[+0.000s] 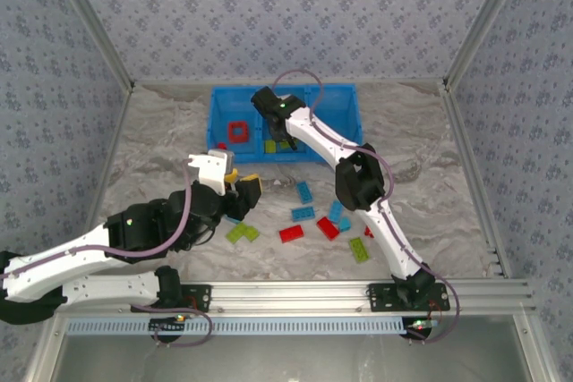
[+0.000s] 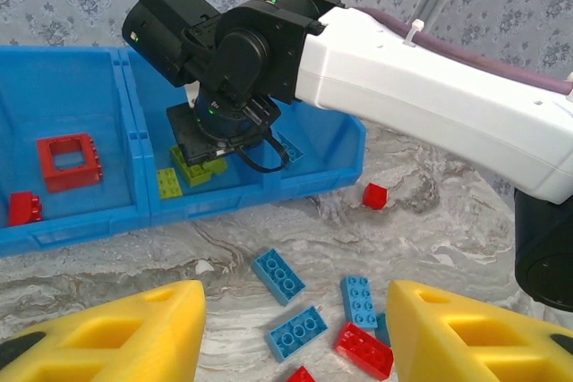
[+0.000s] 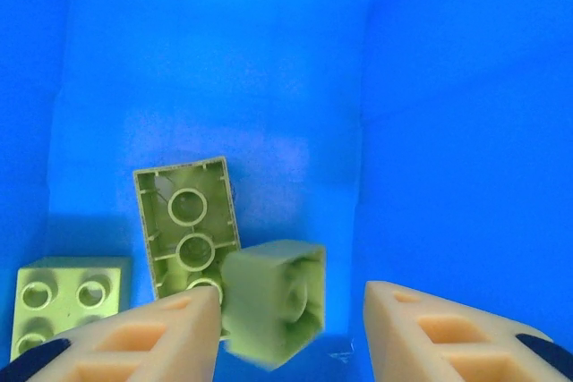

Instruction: Sort the legos into containers by color

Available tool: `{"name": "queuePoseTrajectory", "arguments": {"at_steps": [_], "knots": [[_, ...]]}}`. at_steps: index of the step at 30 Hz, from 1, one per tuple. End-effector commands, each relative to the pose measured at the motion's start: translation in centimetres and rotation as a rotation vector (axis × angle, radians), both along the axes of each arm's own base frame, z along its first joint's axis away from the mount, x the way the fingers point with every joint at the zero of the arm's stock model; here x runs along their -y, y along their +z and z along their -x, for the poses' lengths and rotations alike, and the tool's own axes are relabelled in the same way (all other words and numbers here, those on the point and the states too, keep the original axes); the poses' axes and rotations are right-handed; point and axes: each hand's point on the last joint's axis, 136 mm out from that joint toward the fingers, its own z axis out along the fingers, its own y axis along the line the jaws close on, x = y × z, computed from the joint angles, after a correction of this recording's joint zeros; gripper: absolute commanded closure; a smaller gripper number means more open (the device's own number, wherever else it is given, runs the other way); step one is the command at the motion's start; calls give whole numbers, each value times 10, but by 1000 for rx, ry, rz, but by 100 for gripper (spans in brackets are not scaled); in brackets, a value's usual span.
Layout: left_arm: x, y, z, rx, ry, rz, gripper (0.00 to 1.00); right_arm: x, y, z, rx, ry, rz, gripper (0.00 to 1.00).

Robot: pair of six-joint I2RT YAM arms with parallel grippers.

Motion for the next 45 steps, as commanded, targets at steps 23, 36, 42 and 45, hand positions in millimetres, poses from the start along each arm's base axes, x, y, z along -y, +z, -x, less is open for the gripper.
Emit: {"name": "queuePoseTrajectory", "arguments": {"at_steps": [23, 36, 42, 45], "knots": [[-6, -78, 9, -290, 10, -114, 43, -3, 230, 122, 389, 245, -387, 60], [83, -200, 41, -494, -605, -534, 38, 73, 169, 365, 195, 729, -805, 55], [86, -244, 29, -483, -645, -741, 38, 111, 167, 392, 204, 684, -881, 47], [87, -261, 22, -479, -648, -816, 37, 113, 173, 391, 225, 680, -880, 44]]}}
